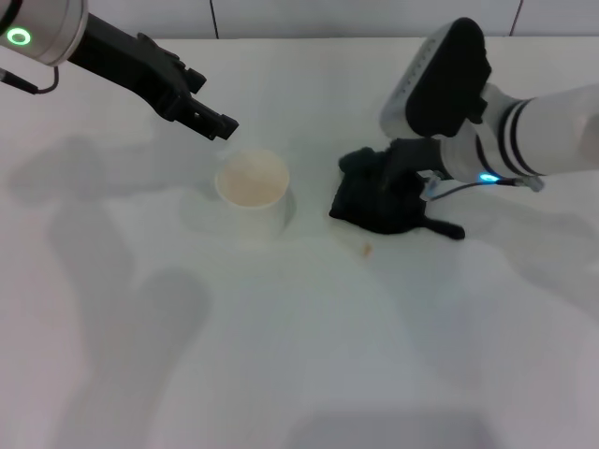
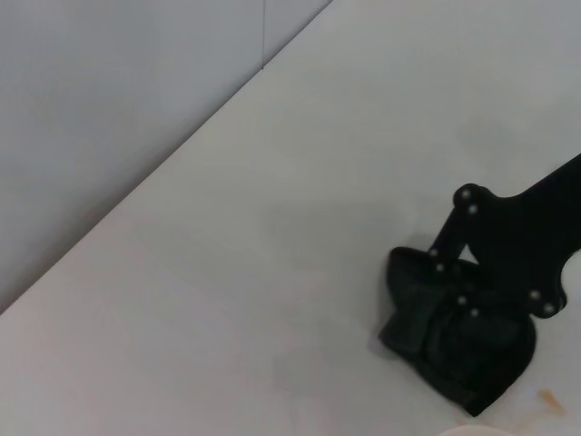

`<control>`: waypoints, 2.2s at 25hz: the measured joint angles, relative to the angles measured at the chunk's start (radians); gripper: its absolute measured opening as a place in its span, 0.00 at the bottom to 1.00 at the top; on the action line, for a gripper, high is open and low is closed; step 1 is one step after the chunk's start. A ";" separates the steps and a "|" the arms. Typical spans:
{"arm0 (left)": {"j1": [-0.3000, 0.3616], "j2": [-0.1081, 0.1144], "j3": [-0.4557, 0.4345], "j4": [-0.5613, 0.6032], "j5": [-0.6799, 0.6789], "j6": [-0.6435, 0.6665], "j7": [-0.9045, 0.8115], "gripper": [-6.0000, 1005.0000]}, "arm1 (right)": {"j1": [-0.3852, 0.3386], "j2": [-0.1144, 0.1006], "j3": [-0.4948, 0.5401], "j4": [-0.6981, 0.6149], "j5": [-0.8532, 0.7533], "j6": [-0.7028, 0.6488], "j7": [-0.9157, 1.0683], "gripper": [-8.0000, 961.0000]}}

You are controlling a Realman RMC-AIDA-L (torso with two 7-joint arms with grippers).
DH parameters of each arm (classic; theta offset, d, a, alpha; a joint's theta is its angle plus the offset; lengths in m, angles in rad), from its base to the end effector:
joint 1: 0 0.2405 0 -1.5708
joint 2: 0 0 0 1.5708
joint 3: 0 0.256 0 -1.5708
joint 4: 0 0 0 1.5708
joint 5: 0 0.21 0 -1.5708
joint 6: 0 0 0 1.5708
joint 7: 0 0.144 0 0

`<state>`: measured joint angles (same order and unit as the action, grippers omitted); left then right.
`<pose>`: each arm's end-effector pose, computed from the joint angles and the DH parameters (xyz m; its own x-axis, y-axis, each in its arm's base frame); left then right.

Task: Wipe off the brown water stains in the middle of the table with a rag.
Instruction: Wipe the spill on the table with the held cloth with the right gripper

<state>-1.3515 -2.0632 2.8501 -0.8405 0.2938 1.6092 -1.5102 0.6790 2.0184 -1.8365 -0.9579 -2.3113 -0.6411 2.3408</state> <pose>-0.1555 0.4345 0.0470 0.9219 0.3854 -0.0394 0.3608 -0.8912 -0.2749 0.1725 0.4063 -0.0823 0.9622 -0.2677 0.0499 -0.1949 -0.8049 -0.5605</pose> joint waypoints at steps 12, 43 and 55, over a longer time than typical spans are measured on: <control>0.000 0.000 0.000 0.000 0.001 -0.019 -0.004 0.88 | -0.063 -0.002 0.087 -0.235 0.001 -0.440 -0.002 0.16; -0.010 -0.008 0.000 0.000 0.010 -0.020 -0.010 0.88 | -0.039 0.007 -0.031 -0.094 0.008 0.026 0.009 0.19; -0.011 -0.009 0.000 0.000 0.012 -0.021 -0.011 0.88 | -0.050 0.004 0.015 -0.070 0.027 -0.013 0.009 0.20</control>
<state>-1.3628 -2.0724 2.8501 -0.8406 0.3059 1.5883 -1.5216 0.6292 2.0225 -1.8213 -1.0276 -2.2845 -0.6545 2.3497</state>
